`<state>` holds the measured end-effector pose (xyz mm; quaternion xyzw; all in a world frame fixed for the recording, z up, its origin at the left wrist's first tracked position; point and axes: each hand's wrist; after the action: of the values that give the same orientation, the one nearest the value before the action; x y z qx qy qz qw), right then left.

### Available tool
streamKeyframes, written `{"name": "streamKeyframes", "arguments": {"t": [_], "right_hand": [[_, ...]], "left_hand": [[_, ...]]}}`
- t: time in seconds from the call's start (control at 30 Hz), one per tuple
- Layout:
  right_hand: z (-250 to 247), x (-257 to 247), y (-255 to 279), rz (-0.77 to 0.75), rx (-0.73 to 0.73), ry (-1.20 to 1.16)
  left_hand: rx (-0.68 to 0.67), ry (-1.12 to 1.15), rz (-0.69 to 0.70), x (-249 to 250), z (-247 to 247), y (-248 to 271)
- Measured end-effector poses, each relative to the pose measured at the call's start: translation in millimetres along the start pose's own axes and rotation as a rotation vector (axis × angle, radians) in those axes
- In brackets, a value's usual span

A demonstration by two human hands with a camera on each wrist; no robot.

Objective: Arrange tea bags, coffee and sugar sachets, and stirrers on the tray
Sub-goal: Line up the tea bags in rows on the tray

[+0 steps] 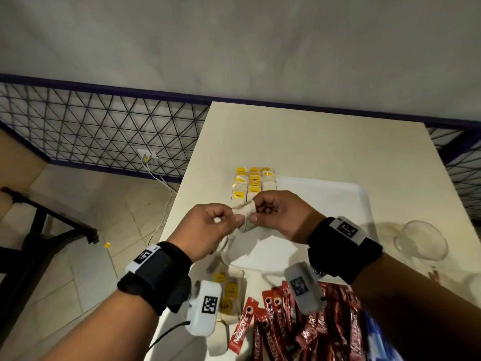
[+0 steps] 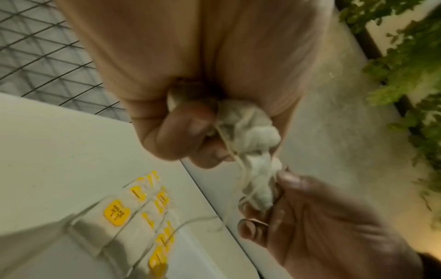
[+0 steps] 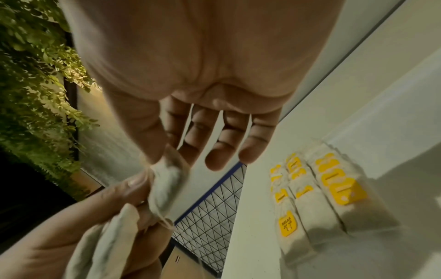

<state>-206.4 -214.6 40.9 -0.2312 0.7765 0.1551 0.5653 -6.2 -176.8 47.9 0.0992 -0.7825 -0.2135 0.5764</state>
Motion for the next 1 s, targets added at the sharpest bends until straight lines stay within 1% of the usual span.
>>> {"name": "streamKeyframes", "arguments": {"t": [0.1,0.2,0.37,0.53,0.7,0.73,0.83,0.93,1.0], "right_hand": [[-6.8,-3.3,6.8,0.01,0.021,0.038],[-14.2,-11.5,8.0,-0.021,0.032,0.196],[-22.6,-4.3,3.2,0.01,0.012,0.342],[-21.6,28.0,3.2,0.115,-0.106,0.5],[-11.4,63.9,7.1,0.261,-0.267,0.546],[-9.1,70.3,6.8,0.286,-0.273,0.544],[-5.4,85.4,3.6,0.339,-0.182,0.499],[-6.1,92.5,-4.4,0.333,-0.085,0.489],[-7.1,94.4,-10.1,0.327,-0.048,0.496]], "left_hand": [[-0.005,-0.146,0.052,7.9,9.7,0.8],[0.003,-0.295,0.098,13.1,14.0,-1.0],[0.066,-0.357,0.101,9.7,10.2,-11.1],[0.094,-0.433,0.063,-9.8,-3.8,-13.4],[0.081,-0.438,0.041,-29.8,-12.3,-15.1],[0.073,-0.429,0.033,-32.4,-13.8,-15.7],[0.059,-0.423,0.027,-36.4,-17.7,-16.9],[0.074,-0.424,0.029,-37.7,-23.0,-19.1],[0.085,-0.423,0.022,-38.6,-26.8,-21.2]]}}
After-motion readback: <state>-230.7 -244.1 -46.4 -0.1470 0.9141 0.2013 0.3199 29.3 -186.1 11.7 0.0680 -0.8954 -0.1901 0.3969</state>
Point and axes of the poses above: each hand's wrist, its own y-axis away from the middle knuckle, its own z-axis out of the palm, x = y × z, and after that the axes turned 10 degrees about -z, right-handed
